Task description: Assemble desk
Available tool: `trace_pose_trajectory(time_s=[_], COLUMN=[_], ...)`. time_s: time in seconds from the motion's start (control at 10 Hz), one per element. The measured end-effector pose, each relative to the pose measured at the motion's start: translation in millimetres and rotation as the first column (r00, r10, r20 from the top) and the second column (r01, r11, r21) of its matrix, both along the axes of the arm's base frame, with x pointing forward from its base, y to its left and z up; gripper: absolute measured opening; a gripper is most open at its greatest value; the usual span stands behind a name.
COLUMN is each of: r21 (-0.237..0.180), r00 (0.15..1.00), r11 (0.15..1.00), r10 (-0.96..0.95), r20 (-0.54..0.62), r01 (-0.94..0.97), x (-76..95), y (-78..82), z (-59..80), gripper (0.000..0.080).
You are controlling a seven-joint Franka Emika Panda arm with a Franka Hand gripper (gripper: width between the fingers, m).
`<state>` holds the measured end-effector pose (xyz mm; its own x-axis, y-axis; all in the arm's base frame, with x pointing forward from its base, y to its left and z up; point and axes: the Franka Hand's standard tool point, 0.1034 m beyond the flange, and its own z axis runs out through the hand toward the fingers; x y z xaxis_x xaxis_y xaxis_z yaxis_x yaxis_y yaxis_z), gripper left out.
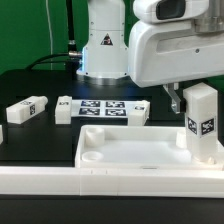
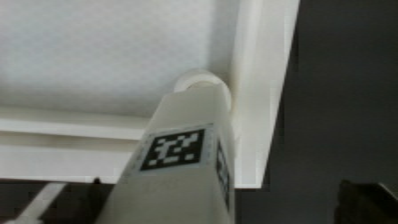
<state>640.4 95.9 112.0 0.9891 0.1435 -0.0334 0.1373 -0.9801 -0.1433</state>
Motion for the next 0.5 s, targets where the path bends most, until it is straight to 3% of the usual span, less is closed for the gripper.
trace_pose_trajectory(time_s=[0.4, 0.5], r21=[0.005, 0.005], r00=[0.997, 0.997], r11=[0.997, 0.997], r10=[0.079, 0.079], r20=[0.010, 0.010], r01=[-0.079, -0.079], x=[-0.2, -0.2], y=[-0.1, -0.1], z=[-0.6, -0.7], gripper=[0.0613, 0.0421])
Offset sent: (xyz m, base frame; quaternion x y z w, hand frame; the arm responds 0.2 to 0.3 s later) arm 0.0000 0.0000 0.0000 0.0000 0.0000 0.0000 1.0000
